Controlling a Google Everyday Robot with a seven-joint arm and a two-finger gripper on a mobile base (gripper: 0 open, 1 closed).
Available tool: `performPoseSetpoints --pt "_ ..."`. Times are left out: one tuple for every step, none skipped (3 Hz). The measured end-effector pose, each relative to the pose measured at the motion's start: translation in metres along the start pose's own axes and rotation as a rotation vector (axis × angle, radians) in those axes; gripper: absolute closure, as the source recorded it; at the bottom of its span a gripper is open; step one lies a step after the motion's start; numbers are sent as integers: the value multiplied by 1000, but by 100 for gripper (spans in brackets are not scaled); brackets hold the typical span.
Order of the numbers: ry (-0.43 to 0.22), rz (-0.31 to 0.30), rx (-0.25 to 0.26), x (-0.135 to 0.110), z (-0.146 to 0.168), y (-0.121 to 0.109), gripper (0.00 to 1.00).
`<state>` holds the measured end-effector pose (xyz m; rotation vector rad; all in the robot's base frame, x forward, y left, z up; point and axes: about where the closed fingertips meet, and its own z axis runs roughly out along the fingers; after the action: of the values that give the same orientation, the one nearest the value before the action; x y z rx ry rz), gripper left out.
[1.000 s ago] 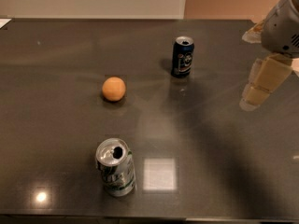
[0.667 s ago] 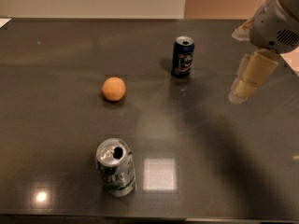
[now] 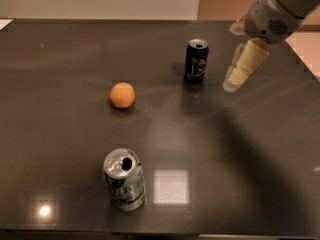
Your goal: Move pepsi can near 7up can
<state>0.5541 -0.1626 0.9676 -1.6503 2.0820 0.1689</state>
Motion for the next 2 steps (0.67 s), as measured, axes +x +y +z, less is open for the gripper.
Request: performPoseSetpoints --pt "-29 26 -14 -7 14 -26 0" --pt "-44 53 -41 -12 32 -46 0"
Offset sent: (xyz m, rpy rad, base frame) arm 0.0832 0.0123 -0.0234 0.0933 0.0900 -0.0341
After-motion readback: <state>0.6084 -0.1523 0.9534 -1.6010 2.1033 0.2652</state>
